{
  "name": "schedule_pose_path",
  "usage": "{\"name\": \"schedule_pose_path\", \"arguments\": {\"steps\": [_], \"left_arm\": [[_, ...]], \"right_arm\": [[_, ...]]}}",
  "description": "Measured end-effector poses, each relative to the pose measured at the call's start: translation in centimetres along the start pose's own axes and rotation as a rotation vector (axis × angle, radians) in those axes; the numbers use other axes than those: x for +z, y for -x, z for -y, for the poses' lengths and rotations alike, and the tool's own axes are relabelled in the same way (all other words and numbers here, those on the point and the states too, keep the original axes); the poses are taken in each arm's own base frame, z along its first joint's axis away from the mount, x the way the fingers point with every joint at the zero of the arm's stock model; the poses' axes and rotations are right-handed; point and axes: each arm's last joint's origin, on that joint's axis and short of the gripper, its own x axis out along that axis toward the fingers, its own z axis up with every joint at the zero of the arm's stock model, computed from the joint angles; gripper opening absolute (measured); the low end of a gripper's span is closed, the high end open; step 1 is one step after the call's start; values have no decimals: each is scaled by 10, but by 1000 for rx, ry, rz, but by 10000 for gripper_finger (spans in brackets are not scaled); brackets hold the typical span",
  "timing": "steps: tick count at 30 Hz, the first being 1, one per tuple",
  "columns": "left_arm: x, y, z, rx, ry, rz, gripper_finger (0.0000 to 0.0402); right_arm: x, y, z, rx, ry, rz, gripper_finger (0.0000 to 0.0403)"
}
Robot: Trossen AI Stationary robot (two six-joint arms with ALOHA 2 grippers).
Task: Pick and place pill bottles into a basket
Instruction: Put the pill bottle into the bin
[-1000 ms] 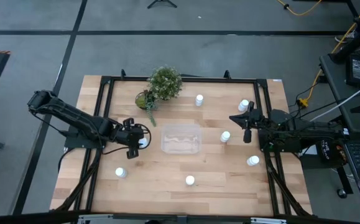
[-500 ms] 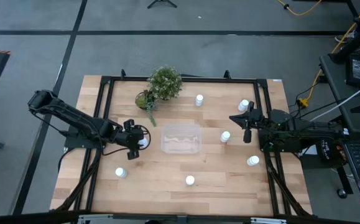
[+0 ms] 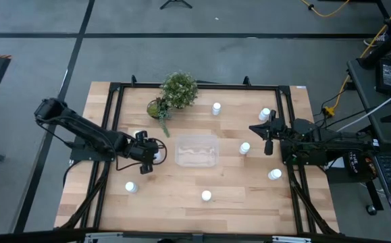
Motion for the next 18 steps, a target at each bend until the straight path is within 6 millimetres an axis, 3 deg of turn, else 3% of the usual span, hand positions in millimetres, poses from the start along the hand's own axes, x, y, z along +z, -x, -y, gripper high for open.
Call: {"name": "schedule_pose_path", "arguments": {"steps": [13,18], "left_arm": [[3,0,2,-15,-30,29,217],[5,2,1,-26,-21,52,193]], "right_arm": [[0,0,0,0,0,0,12],[0,0,0,0,0,0,12]]}}
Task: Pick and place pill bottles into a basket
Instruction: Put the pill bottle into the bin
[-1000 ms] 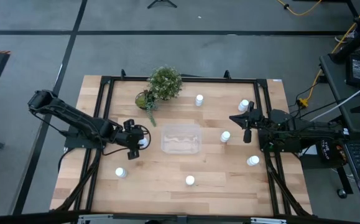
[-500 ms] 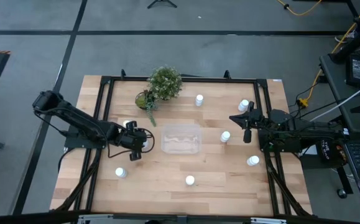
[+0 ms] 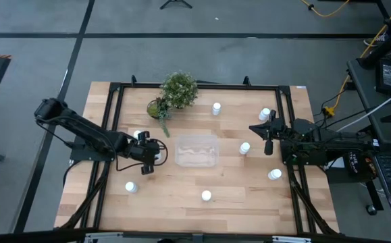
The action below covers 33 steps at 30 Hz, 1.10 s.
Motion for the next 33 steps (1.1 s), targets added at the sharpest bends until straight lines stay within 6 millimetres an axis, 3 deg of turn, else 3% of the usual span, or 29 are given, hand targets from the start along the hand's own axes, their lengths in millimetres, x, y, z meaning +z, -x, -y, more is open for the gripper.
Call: {"name": "schedule_pose_path", "arguments": {"steps": [5,17,24,33], "left_arm": [[0,0,0,-9,-5,-2,158],[3,4,1,-56,-25,-40,157],[23,20,-6,-34,-49,-79,156],[40,51,-24,-41,-171,28,156]], "right_arm": [[0,0,0,0,0,0,12],[0,0,0,0,0,0,12],[0,0,0,0,1,0,12],[0,0,0,0,7,0,12]]}}
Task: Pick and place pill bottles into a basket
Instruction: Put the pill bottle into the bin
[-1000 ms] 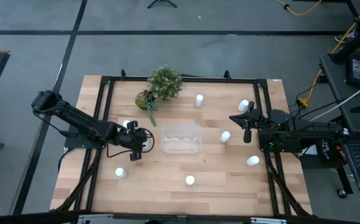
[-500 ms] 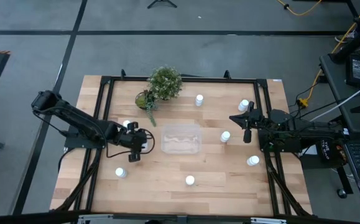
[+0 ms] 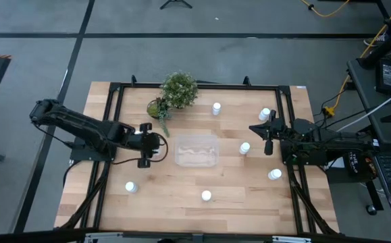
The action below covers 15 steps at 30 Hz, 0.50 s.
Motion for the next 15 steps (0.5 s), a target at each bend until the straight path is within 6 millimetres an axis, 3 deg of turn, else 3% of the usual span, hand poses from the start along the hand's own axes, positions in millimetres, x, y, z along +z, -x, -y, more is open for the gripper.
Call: {"name": "schedule_pose_path", "arguments": {"steps": [7,15], "left_arm": [[-3,28,-17,8,55,127,156],[-2,33,-19,10,5,171,156]], "right_arm": [[0,0,0,0,0,0,12],[0,0,0,0,0,0,12]]}}
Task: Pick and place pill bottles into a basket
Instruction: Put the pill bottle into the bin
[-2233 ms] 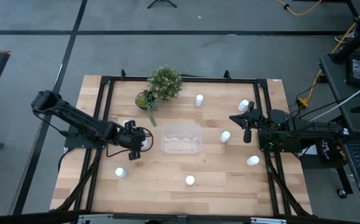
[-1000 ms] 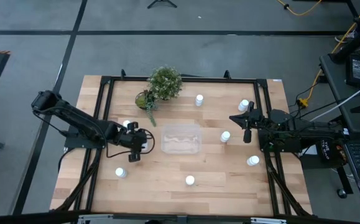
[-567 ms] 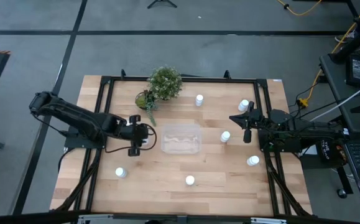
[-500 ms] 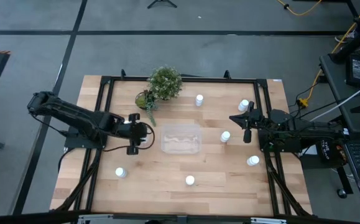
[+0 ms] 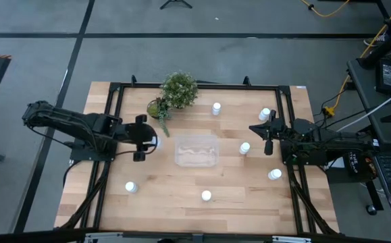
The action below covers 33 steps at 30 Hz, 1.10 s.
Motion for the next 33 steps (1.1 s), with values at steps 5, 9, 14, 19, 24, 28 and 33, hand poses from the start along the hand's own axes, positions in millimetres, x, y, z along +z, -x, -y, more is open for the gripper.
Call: {"name": "schedule_pose_path", "arguments": {"steps": [5,9,14,19,24,28,33], "left_arm": [[12,-8,3,-7,-19,82,156],[23,-19,9,-71,-116,147,156],[30,-35,6,-46,-126,160,156],[38,-55,-3,-30,-106,168,156],[52,-68,-15,-25,-74,103,156],[65,-74,-18,-21,-63,52,156],[75,-83,-17,-27,-67,-24,156]], "right_arm": [[0,0,0,0,0,0,12],[0,0,0,0,-2,0,12],[0,0,0,0,-3,1,12],[0,0,0,0,-4,1,12],[0,0,0,0,-6,1,12],[0,0,0,0,-4,1,12],[0,0,0,0,-1,1,12]]}}
